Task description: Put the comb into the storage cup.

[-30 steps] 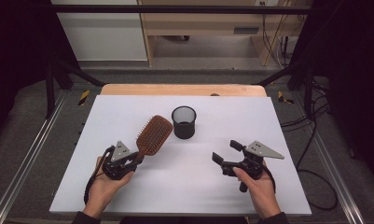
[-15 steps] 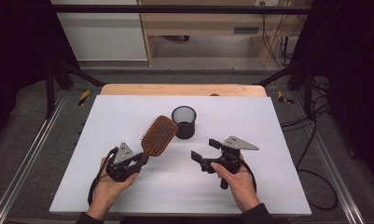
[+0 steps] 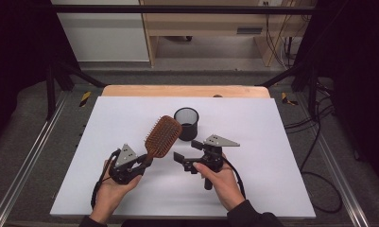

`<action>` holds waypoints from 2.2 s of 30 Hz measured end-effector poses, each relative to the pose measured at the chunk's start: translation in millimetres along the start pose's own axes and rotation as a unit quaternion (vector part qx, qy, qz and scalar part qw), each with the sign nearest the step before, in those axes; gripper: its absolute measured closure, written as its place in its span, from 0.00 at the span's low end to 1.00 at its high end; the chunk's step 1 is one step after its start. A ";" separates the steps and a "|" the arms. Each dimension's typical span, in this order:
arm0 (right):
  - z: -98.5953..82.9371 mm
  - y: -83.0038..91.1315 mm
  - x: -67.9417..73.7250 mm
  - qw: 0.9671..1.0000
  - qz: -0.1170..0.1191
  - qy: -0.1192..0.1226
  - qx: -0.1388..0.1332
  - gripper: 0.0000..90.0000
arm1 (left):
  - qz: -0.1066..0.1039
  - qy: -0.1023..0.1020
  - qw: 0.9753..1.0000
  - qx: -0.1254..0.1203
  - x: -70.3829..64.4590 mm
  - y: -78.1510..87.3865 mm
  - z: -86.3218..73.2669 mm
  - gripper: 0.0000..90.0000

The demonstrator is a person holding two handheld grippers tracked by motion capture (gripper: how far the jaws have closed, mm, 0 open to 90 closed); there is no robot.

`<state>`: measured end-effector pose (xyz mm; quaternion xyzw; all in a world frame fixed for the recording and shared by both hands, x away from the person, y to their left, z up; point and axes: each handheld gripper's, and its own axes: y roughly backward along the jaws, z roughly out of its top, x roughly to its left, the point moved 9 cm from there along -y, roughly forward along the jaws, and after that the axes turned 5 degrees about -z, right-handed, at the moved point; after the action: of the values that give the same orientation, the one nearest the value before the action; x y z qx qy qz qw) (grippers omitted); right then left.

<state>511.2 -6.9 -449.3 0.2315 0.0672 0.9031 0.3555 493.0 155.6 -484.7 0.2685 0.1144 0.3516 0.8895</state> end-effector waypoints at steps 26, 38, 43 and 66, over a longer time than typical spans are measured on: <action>26.3 -43.6 22.5 0.997 0.043 -0.056 0.009 0.19 | -0.010 -0.006 0.999 -0.033 -10.1 6.4 11.3 0.81; 30.3 -46.1 25.4 0.996 0.058 -0.067 0.005 0.32 | -0.011 -0.009 0.999 -0.040 -12.6 7.2 13.5 0.81; 31.7 -45.8 25.9 0.996 0.063 -0.070 0.002 0.37 | -0.011 -0.010 0.999 -0.041 -12.7 7.2 13.8 0.81; 40.6 -40.9 35.9 0.995 0.070 -0.070 -0.013 0.56 | -0.014 -0.002 0.998 -0.060 -11.1 4.8 13.6 0.81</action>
<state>532.1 45.7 -411.9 0.2937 0.0135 0.9082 0.2979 487.6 145.5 -470.6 0.2136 0.0950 0.3446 0.9092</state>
